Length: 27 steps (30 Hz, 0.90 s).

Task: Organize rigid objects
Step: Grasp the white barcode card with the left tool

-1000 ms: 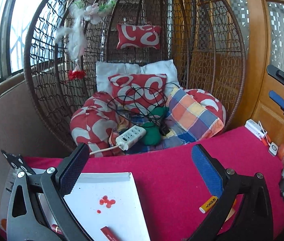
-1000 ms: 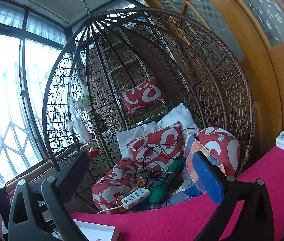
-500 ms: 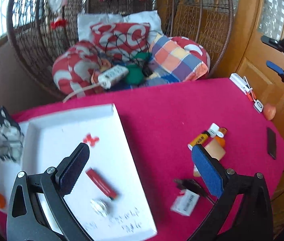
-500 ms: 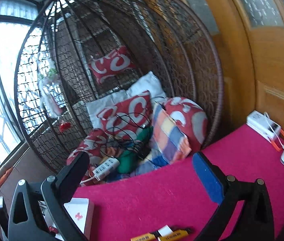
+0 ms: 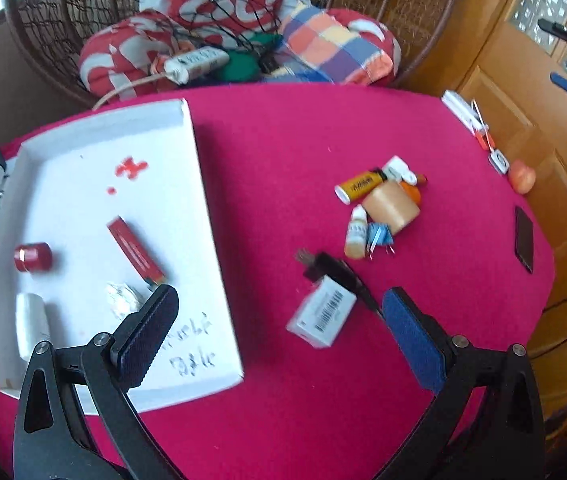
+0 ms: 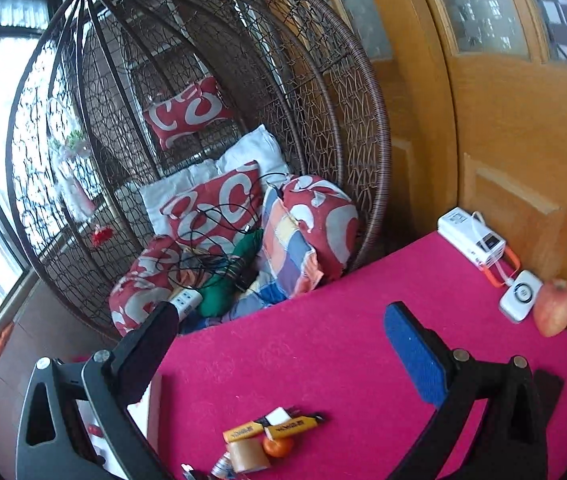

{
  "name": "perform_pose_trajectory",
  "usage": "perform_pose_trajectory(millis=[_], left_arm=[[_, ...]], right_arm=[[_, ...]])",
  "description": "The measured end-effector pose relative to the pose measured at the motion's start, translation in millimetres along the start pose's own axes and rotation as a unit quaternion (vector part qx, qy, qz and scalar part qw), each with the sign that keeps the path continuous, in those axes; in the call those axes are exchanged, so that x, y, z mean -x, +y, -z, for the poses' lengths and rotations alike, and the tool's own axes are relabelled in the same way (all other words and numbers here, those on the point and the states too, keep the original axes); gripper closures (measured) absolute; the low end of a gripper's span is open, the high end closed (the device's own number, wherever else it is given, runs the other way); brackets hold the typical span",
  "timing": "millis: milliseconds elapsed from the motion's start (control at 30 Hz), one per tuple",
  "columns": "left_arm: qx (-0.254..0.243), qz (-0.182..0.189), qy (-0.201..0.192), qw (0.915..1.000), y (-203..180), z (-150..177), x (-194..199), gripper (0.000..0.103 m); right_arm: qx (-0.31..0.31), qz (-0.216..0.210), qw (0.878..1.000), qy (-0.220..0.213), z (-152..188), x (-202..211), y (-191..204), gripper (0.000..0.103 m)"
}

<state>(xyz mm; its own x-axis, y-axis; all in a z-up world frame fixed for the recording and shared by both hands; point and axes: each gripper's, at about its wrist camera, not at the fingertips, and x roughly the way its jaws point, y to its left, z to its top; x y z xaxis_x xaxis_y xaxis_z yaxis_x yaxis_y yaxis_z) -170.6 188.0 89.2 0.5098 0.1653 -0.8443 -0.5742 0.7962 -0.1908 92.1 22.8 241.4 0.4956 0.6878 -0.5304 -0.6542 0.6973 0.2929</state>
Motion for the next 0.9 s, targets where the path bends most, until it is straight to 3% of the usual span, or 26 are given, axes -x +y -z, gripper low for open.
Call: perform_pose_trajectory(millis=[200,333,400,533,667,767,867,900], left_arm=[[-0.019,0.011,0.051,0.9985,-11,0,-28,0.002],[-0.090,0.022,0.070,0.9932,-32,-2,-38,0.010],[-0.115,0.022,0.083,0.9896,-38,-1,-47,0.024],[-0.141,0.010,0.114,0.9833,-46,1,-69,0.026],[-0.145,0.002,0.152,0.9777,-46,6,-87,0.040],[-0.136,0.008,0.177,0.9747,-43,11,-98,0.059],[-0.138,-0.005,0.168,0.9760,-44,12,-98,0.066],[-0.136,-0.006,0.167,0.9765,-44,12,-98,0.067]], right_arm=[[0.024,0.014,0.998,0.054,9,9,-4,0.000],[0.010,0.027,0.998,0.048,10,28,-15,0.000],[-0.005,0.035,0.998,0.050,11,35,-19,0.000],[-0.007,0.051,0.996,0.067,19,43,-13,0.000],[-0.004,0.064,0.995,0.081,32,45,-3,0.000],[-0.006,0.047,0.992,0.116,46,28,3,0.000],[0.052,0.042,0.984,0.164,63,-3,11,0.002],[0.093,0.043,0.978,0.179,72,-18,15,0.013]])
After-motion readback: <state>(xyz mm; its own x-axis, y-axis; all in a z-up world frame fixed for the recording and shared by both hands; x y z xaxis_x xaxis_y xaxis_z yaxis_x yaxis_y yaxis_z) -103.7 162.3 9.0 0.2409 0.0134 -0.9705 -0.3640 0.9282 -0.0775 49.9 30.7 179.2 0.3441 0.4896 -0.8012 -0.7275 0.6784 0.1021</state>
